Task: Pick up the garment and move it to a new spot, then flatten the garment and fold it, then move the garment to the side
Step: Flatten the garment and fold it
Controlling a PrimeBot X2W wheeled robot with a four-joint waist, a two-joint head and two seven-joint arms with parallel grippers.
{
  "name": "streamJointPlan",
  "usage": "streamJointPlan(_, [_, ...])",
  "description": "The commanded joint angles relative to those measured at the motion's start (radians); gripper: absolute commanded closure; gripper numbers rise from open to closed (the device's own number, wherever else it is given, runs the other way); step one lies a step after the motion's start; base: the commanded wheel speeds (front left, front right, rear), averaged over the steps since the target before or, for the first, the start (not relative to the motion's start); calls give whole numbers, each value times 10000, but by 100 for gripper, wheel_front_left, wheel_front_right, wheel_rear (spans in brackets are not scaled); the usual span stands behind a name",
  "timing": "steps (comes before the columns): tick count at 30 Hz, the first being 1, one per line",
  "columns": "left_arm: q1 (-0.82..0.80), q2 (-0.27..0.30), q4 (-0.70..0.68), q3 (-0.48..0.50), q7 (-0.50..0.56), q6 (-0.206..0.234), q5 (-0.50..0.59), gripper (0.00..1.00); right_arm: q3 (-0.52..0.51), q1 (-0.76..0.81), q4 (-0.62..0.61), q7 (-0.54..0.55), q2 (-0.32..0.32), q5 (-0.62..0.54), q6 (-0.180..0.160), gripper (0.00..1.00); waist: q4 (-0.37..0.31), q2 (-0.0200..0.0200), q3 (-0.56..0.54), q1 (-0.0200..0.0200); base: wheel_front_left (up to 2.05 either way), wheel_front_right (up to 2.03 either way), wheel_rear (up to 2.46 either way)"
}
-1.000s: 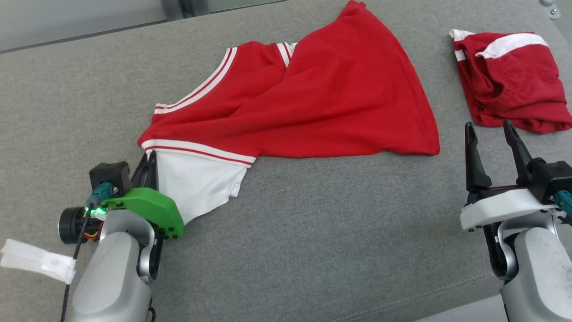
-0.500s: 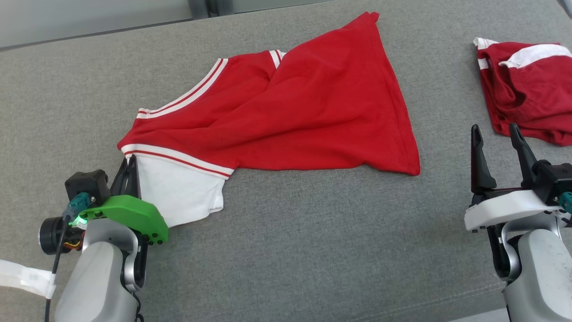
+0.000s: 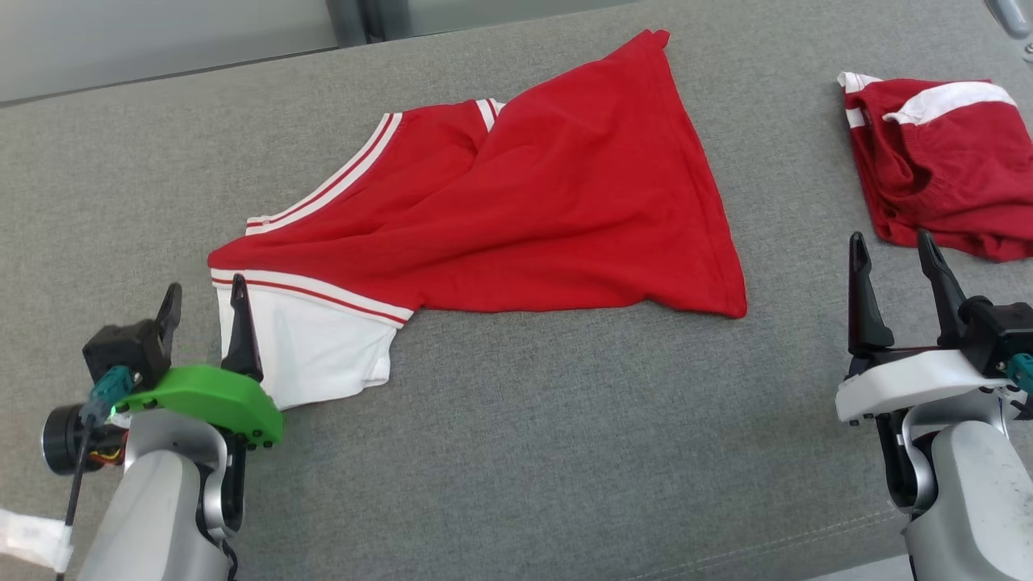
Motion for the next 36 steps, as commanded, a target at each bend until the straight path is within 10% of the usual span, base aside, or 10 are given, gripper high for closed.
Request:
streamJointPlan(1, [333,139,-153,92,-111,80,-134,0,-61,156,14,-29,25,31,-14,0,36,0,-54,0,0,0,0])
streamJointPlan(23, [1793,-285,-190,-609,677,-119,-529,3,74,334,52,-29,-4,151,-14,0,159,0,-282,0,0,0,0])
streamJointPlan(24, [1739,-301,-142,-633,671,-135,-543,16,78,347,54,-29,-9,162,-14,0,139,0,-285,0,0,0,0])
streamJointPlan(25, [1675,-319,-71,-673,694,-162,-549,55,81,365,60,-29,-19,171,-14,0,116,0,-292,0,0,0,0])
streamJointPlan(27, [1556,-344,31,-744,696,-191,-528,100,95,386,73,-29,-23,179,-14,0,82,0,-309,0,0,0,0])
streamJointPlan(36, [1811,30,-385,-815,612,21,-253,100,-71,582,54,-29,1,135,-15,0,283,0,-497,0,0,0,0])
